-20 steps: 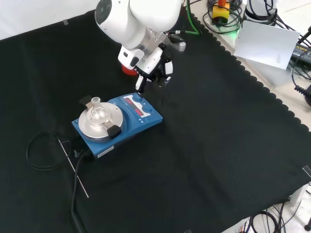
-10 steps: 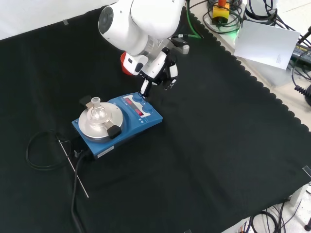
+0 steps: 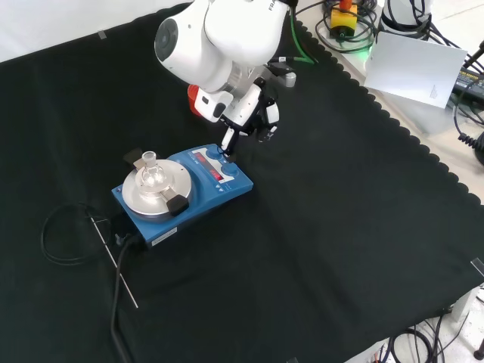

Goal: Turn on the heater.

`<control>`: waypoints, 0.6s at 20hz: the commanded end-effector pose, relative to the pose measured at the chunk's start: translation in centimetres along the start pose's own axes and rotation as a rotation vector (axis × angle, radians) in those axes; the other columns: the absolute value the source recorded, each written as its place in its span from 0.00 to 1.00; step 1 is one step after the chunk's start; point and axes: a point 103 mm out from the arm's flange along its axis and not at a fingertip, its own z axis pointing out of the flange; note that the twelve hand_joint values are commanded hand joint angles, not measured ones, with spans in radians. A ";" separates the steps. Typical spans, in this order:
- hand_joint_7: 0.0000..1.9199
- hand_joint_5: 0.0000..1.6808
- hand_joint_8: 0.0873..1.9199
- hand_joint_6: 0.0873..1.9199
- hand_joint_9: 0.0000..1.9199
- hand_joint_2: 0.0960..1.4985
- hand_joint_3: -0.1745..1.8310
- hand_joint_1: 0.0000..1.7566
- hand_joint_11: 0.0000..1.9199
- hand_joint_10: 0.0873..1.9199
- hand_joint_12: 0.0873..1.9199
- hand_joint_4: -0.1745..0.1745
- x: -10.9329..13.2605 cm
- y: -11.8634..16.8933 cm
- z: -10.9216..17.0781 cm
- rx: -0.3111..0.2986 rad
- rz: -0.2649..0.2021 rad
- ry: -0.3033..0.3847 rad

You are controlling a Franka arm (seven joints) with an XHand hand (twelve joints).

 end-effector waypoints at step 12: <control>0.86 0.13 0.72 0.36 0.91 0.42 0.59 0.81 0.70 0.69 0.65 0.20 -0.3 0.9 0.5 -0.016 0.006 -0.023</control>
